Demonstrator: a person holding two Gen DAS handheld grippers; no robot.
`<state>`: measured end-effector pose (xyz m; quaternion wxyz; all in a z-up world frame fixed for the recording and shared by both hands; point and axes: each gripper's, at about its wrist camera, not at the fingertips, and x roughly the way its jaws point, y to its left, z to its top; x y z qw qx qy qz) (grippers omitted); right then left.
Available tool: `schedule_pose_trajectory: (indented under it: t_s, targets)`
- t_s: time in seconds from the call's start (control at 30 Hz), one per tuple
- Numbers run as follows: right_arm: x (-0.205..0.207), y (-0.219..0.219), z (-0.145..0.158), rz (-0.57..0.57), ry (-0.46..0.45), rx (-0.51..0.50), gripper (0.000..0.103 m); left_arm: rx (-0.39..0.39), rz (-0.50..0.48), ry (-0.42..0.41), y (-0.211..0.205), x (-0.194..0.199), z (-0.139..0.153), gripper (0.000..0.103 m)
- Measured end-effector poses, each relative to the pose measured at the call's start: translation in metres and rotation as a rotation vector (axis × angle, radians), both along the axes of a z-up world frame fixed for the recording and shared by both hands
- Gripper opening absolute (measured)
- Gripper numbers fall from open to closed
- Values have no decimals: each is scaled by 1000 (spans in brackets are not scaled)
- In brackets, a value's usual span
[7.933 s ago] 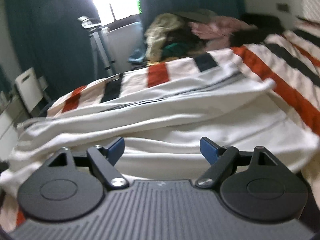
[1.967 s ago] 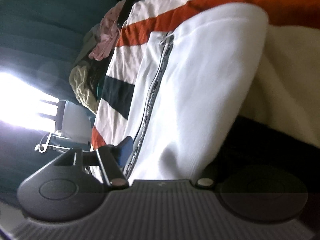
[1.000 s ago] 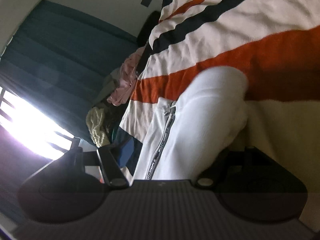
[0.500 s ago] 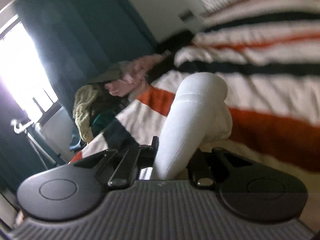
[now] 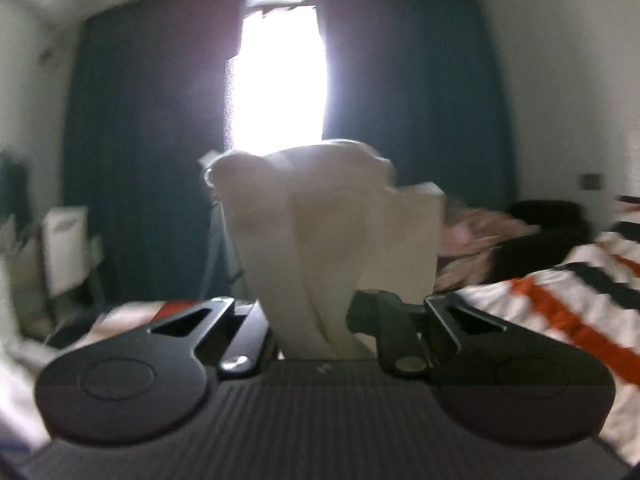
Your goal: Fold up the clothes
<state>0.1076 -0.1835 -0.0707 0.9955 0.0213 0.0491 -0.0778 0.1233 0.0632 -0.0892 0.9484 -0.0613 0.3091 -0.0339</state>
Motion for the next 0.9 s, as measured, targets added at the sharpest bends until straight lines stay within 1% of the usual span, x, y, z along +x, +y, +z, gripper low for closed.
schedule_pose_trajectory:
  t_s: [0.07,0.13,0.2,0.23,0.3,0.33,0.43,0.5,0.67,0.77,0.8,0.87,0.9]
  targets:
    - [14,34,-23,84,83,-69,13,-27,33,-6,10,1,5,86]
    - [28,64,-54,171,208,-140,13,-27,70,-6,18,2,8,86]
    - [40,86,-89,199,356,-207,15,-49,93,1,27,2,11,86]
    - [41,89,-97,198,376,-219,16,-67,100,4,32,1,13,86]
    - [44,92,-110,192,404,-241,16,-115,106,6,40,1,16,86]
    - [44,91,-107,190,398,-232,16,-131,107,5,43,2,17,86]
    - [39,95,-95,199,338,-213,16,-163,117,-7,50,6,20,86]
    - [37,109,-94,230,287,-228,16,-186,129,-20,55,9,21,86]
    - [27,139,-93,365,248,-278,15,-267,139,-49,67,12,16,86]
    - [32,141,-96,376,291,-269,17,-288,115,-52,67,14,12,86]
    - [33,139,-94,378,303,-249,18,-289,103,-54,65,14,12,86]
    - [35,131,-86,390,350,-192,24,-291,78,-58,61,14,11,86]
    - [34,126,-82,397,380,-157,29,-290,64,-63,59,14,11,86]
